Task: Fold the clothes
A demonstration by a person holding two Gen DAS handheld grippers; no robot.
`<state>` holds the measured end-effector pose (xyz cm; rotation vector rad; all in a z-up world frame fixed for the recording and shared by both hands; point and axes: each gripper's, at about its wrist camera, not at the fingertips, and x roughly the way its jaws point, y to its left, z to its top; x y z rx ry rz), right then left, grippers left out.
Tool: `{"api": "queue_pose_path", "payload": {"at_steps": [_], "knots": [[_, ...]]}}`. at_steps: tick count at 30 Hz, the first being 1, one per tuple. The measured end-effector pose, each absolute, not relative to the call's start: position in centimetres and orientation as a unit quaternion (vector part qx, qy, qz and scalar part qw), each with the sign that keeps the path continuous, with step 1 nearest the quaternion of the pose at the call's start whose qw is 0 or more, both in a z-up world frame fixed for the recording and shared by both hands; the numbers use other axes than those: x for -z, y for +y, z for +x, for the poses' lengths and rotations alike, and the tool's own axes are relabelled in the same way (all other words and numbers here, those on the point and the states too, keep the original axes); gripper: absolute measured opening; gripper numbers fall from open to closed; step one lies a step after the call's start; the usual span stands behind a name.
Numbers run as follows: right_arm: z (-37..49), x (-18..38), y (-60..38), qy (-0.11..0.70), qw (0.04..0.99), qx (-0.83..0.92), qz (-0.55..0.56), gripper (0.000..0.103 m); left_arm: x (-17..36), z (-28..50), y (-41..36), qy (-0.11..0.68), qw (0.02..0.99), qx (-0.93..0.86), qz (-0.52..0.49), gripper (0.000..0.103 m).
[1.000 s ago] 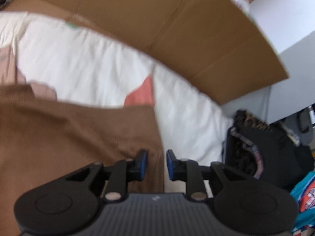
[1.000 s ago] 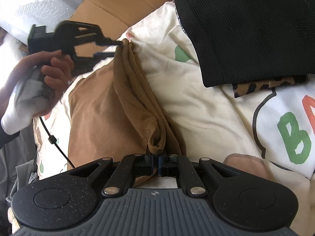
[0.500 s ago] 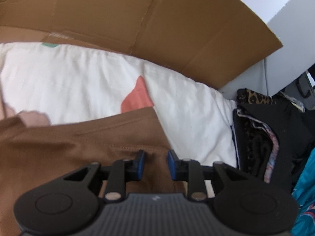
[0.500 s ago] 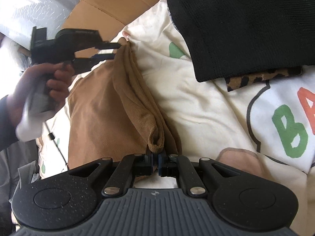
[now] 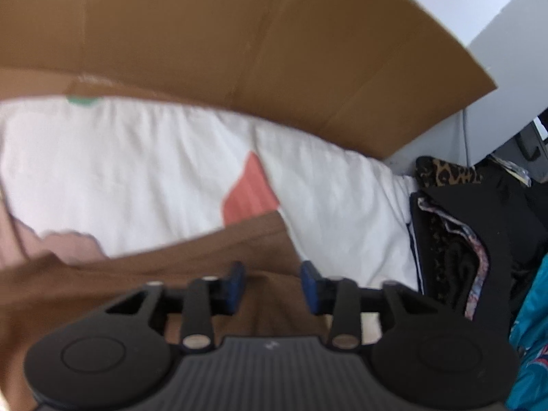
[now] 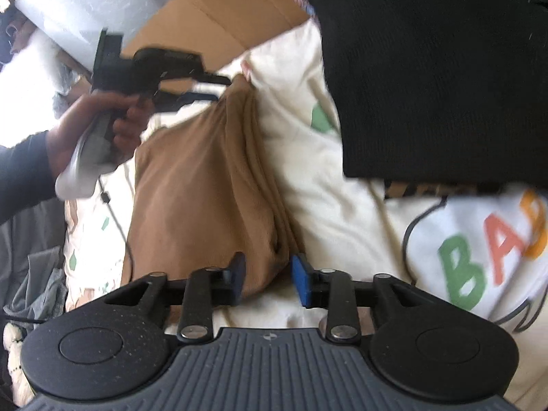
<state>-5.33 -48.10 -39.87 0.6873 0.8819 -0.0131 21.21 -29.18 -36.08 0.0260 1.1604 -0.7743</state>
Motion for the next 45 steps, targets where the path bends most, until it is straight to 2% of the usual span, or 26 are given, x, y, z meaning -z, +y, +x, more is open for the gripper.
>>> {"api": "queue_pose_path", "payload": {"at_steps": [9, 11, 13, 22, 24, 25, 27, 29, 34, 39, 41, 45], "knots": [[-3.1, 39.7, -48.6, 0.412, 0.851, 0.013, 0.324, 0.034, 33.9, 24.0, -23.2, 0.528, 0.785, 0.319, 0.051, 0.046], [-1.9, 39.7, -48.3, 0.413, 0.854, 0.01, 0.315, 0.036, 33.7, 24.5, -21.5, 0.527, 0.792, 0.304, 0.054, 0.063], [-0.7, 39.7, -48.2, 0.416, 0.856, 0.007, 0.307, 0.036, 33.6, 24.9, -19.5, 0.522, 0.8, 0.292, 0.052, 0.067], [2.5, 41.0, -48.6, 0.435, 0.85, 0.011, 0.298, 0.036, 35.1, 25.4, -13.4, 0.528, 0.809, 0.254, 0.043, 0.069], [2.7, 41.4, -48.9, 0.44, 0.849, 0.02, 0.293, 0.027, 36.1, 25.3, -13.0, 0.534, 0.805, 0.255, 0.048, 0.069], [2.8, 41.6, -49.0, 0.443, 0.848, 0.024, 0.291, 0.022, 36.7, 25.3, -12.9, 0.537, 0.802, 0.256, 0.05, 0.065], [2.7, 41.7, -49.2, 0.445, 0.845, 0.023, 0.296, 0.021, 37.7, 25.7, -12.6, 0.544, 0.799, 0.253, 0.041, 0.058], [2.8, 41.7, -49.0, 0.448, 0.846, 0.022, 0.29, 0.021, 38.6, 26.5, -12.1, 0.549, 0.799, 0.243, 0.015, 0.046], [2.6, 41.4, -49.0, 0.455, 0.843, 0.022, 0.285, 0.021, 39.6, 28.0, -12.2, 0.549, 0.798, 0.249, -0.01, 0.039], [2.5, 41.0, -48.7, 0.465, 0.839, 0.005, 0.282, 0.023, 39.7, 27.9, -11.6, 0.541, 0.799, 0.262, -0.018, 0.043], [2.3, 40.9, -48.3, 0.471, 0.839, 0.0, 0.27, 0.023, 39.4, 27.3, -10.9, 0.544, 0.798, 0.259, -0.023, 0.06], [1.8, 41.1, -48.4, 0.479, 0.836, -0.002, 0.27, 0.023, 38.5, 25.3, -9.6, 0.554, 0.787, 0.273, -0.02, 0.061]]}}
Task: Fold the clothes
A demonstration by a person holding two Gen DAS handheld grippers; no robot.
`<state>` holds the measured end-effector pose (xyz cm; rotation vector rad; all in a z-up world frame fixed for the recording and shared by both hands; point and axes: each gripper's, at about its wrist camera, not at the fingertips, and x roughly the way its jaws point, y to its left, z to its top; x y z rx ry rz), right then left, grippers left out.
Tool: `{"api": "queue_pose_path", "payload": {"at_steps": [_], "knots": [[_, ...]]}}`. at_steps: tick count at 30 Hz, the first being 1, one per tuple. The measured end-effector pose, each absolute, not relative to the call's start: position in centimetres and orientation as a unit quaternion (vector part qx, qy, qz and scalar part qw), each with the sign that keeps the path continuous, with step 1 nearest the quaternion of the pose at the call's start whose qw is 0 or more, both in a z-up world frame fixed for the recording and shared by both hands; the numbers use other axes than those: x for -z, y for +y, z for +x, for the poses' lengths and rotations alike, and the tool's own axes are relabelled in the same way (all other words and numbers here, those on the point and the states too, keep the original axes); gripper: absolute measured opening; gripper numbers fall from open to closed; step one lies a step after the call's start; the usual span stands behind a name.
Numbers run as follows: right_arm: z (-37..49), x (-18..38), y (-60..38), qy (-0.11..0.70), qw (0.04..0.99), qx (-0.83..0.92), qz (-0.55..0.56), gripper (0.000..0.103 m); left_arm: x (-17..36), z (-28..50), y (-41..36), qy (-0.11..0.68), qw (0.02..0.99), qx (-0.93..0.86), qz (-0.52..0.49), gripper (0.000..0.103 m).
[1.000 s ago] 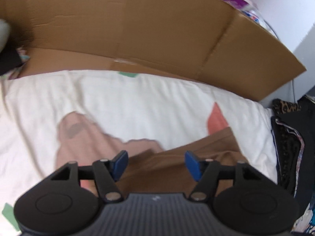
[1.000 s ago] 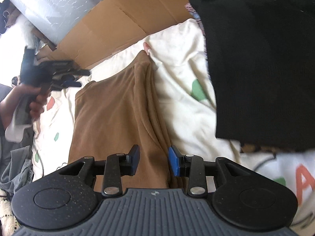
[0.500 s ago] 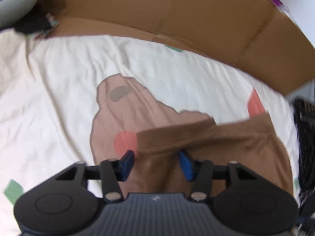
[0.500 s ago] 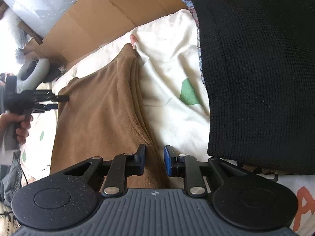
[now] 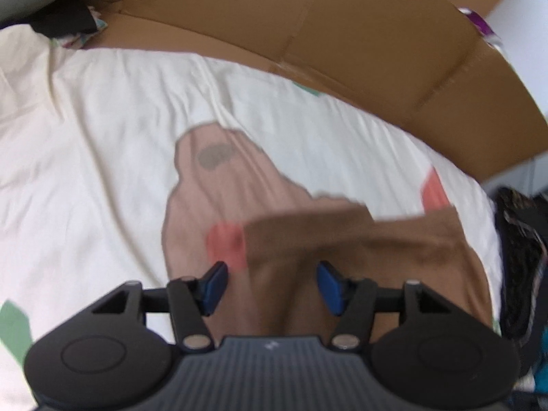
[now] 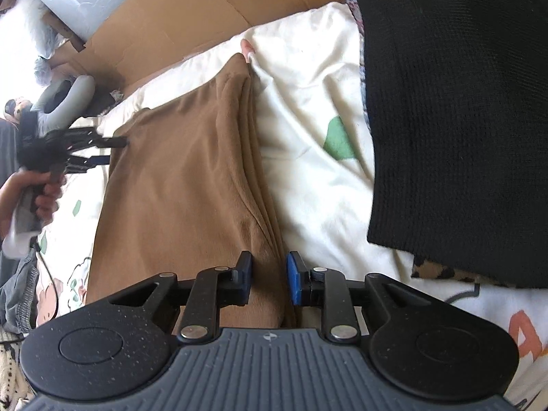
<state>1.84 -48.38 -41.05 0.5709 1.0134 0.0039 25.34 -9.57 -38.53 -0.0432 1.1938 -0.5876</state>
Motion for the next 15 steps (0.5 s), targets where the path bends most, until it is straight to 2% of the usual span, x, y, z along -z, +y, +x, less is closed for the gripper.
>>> {"api": "queue_pose_path", "payload": {"at_steps": [10, 15], "knots": [[1.1, 41.0, -48.7, 0.487, 0.83, -0.009, 0.271, 0.024, 37.2, 17.9, -6.0, 0.59, 0.753, 0.286, -0.051, 0.06], [0.9, 41.0, -48.4, 0.487, 0.833, -0.005, 0.262, 0.024, 37.7, 14.6, -4.6, 0.62, 0.734, 0.268, -0.066, 0.055]]}}
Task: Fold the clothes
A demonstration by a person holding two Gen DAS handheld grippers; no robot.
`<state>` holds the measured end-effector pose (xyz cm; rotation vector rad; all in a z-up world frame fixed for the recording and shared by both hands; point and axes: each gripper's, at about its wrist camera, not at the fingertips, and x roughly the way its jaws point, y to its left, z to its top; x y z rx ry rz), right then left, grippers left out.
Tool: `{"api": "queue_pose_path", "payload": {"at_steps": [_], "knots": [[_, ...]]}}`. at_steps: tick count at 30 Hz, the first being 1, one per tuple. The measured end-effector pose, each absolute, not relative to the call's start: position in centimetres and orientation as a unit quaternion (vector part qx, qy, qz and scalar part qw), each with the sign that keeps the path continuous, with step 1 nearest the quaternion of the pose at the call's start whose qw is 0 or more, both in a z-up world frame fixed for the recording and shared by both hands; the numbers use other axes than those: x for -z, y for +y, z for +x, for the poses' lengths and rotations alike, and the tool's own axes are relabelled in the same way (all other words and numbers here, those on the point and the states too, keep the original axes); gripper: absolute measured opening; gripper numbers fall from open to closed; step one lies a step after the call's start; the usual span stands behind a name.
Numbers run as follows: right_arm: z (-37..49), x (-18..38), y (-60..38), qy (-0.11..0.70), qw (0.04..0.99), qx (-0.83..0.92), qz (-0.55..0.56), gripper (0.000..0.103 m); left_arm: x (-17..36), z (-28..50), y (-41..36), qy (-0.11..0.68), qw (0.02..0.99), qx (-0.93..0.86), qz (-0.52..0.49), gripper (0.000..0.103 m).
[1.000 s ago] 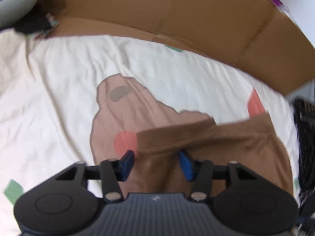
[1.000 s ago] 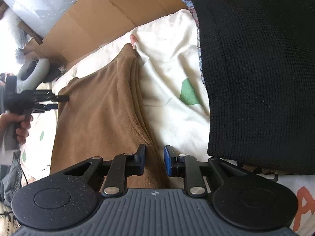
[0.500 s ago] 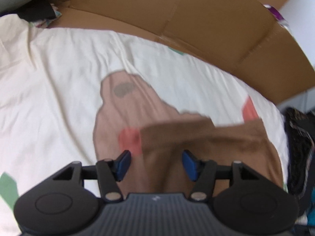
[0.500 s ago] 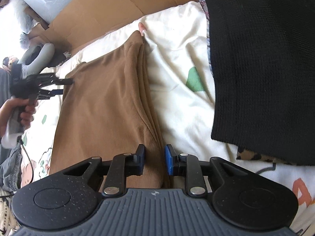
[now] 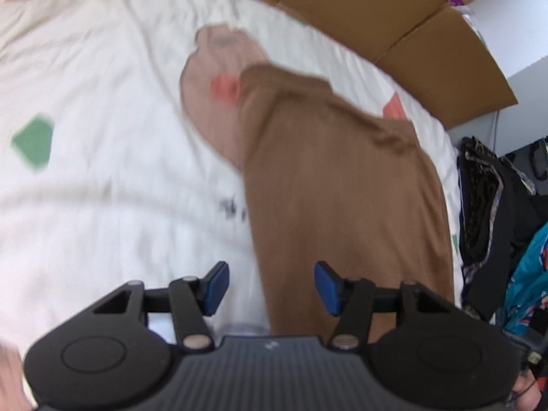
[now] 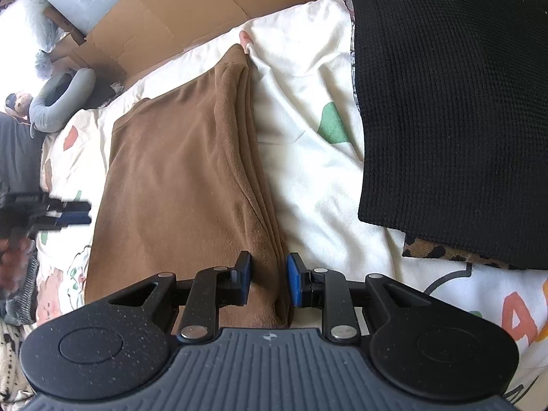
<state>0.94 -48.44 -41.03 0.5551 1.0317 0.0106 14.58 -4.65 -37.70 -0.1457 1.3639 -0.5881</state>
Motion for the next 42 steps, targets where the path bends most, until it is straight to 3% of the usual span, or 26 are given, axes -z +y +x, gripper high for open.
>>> {"api": "queue_pose_path", "payload": {"at_steps": [10, 23, 31, 34, 35, 42], "knots": [[1.2, 41.2, -48.0, 0.501, 0.828, -0.001, 0.25, 0.023, 39.0, 9.8, -4.8, 0.673, 0.689, 0.259, -0.072, 0.054], [1.4, 41.6, -48.3, 0.504, 0.829, -0.005, 0.244, 0.024, 40.5, 6.5, -4.0, 0.709, 0.65, 0.268, -0.055, 0.027], [1.6, 41.5, -48.5, 0.509, 0.825, -0.015, 0.244, 0.024, 40.9, 6.0, -3.6, 0.712, 0.642, 0.28, -0.053, 0.025], [1.9, 41.7, -48.5, 0.513, 0.823, -0.019, 0.243, 0.026, 41.0, 6.3, -3.4, 0.706, 0.646, 0.283, -0.065, 0.025], [2.1, 41.8, -48.4, 0.515, 0.822, -0.02, 0.242, 0.034, 41.2, 6.4, -3.4, 0.705, 0.646, 0.285, -0.065, 0.025], [2.7, 42.4, -48.5, 0.523, 0.817, -0.026, 0.242, 0.035, 42.5, 6.7, -2.8, 0.704, 0.642, 0.285, -0.103, 0.026]]}}
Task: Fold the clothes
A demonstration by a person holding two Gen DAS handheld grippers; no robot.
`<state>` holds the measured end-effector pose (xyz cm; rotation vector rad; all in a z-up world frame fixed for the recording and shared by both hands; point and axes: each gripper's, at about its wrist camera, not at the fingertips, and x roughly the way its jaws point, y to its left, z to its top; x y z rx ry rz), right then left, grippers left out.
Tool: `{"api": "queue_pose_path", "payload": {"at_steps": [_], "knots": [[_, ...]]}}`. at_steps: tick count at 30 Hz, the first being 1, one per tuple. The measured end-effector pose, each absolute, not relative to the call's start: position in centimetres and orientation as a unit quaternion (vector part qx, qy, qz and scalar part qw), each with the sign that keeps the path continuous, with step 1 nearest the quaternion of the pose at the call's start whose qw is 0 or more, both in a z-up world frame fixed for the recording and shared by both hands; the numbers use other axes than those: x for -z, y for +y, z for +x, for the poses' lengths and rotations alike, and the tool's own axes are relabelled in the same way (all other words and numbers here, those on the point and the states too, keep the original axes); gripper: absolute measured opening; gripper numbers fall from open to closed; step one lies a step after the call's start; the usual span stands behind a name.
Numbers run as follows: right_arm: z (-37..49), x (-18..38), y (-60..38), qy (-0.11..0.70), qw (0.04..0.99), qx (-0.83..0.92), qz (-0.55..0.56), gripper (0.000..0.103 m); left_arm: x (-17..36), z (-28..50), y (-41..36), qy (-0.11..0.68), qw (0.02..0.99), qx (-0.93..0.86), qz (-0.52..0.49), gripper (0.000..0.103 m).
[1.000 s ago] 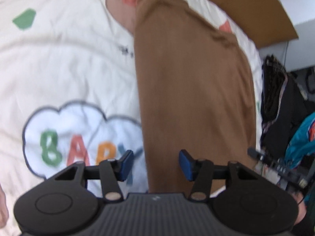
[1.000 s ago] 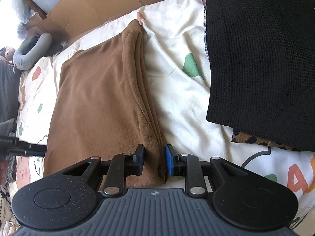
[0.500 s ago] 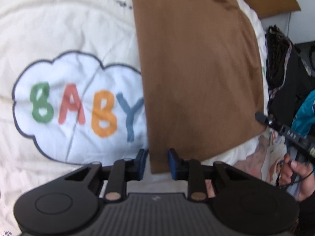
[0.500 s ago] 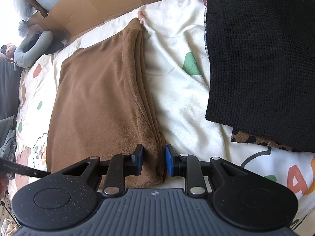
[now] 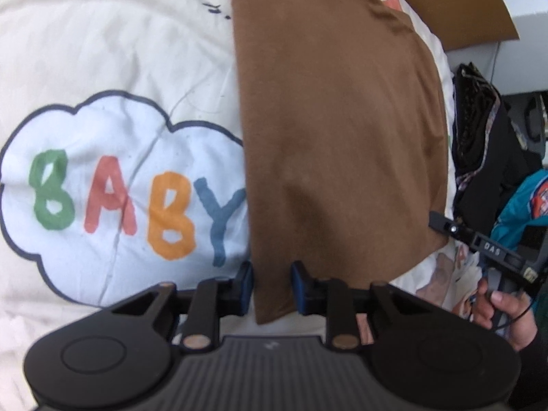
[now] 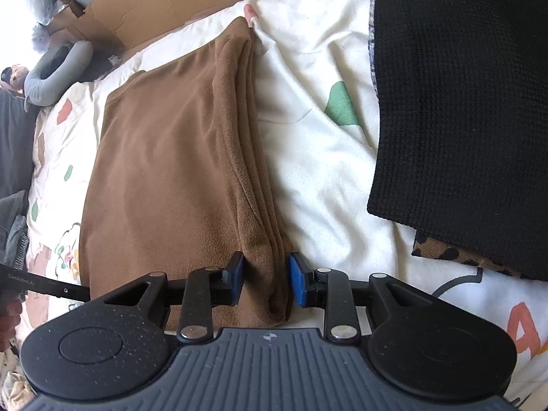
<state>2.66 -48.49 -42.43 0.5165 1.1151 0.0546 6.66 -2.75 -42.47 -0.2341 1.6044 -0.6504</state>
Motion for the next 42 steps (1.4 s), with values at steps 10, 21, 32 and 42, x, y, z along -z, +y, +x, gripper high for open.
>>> {"api": "queue_pose_path", "payload": {"at_steps": [10, 21, 32, 42], "knots": [[3.1, 43.1, -49.3, 0.508, 0.815, -0.028, 0.277, 0.038, 42.8, 6.7, -2.0, 0.705, 0.638, 0.284, -0.121, 0.015], [4.0, 43.4, -50.2, 0.521, 0.798, -0.049, 0.299, 0.034, 41.9, 7.0, -0.8, 0.71, 0.629, 0.29, -0.128, 0.009], [3.7, 41.2, -50.3, 0.523, 0.775, -0.052, 0.351, 0.015, 39.4, 9.5, -1.9, 0.716, 0.623, 0.295, -0.109, 0.008], [2.2, 40.7, -47.9, 0.537, 0.75, -0.063, 0.38, 0.014, 39.2, 10.9, -2.3, 0.714, 0.636, 0.272, -0.107, 0.008]]}}
